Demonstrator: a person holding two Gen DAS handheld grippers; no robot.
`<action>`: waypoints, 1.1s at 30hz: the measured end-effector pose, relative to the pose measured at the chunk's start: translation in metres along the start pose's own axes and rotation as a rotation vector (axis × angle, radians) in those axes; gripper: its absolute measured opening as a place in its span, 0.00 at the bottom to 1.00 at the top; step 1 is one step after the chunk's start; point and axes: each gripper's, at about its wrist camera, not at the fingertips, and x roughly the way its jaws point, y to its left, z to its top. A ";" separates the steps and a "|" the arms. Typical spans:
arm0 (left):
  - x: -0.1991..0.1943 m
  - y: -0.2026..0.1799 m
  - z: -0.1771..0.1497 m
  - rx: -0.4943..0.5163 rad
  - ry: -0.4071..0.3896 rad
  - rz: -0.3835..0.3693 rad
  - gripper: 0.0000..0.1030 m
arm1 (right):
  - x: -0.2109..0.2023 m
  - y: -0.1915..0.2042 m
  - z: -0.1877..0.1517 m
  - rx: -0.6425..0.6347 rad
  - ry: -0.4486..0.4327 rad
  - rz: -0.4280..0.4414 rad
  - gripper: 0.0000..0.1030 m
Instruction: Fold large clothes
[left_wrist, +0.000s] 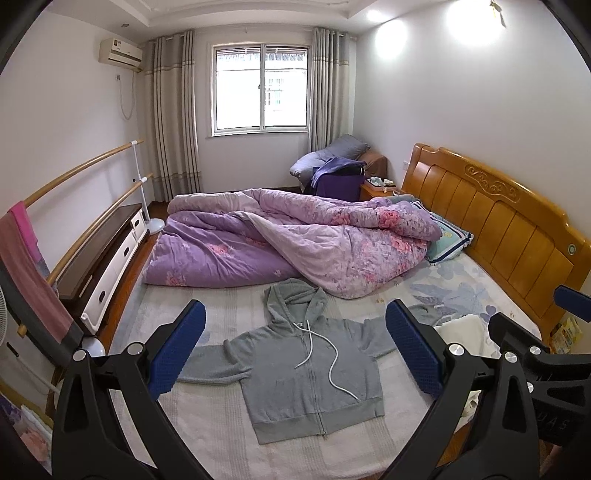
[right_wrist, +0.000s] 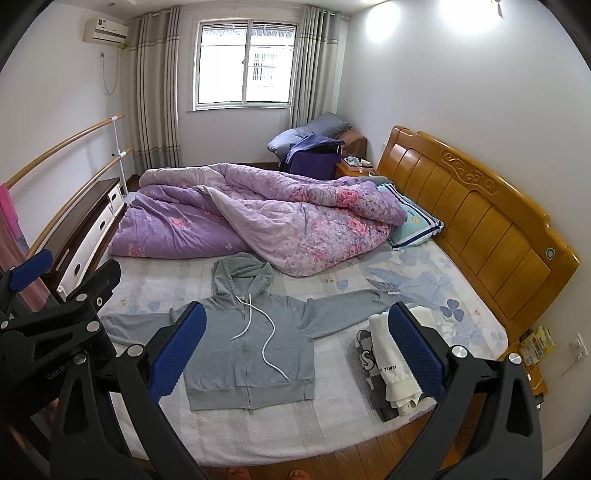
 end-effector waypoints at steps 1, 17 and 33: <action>0.000 0.000 0.000 -0.001 -0.001 0.001 0.95 | -0.001 0.000 0.001 0.001 -0.003 -0.001 0.92; 0.001 -0.006 0.001 0.012 -0.001 -0.002 0.95 | -0.003 -0.001 -0.002 0.009 -0.003 -0.014 0.92; 0.002 0.000 -0.001 -0.002 0.024 -0.003 0.95 | 0.000 -0.004 0.000 -0.002 0.019 -0.011 0.92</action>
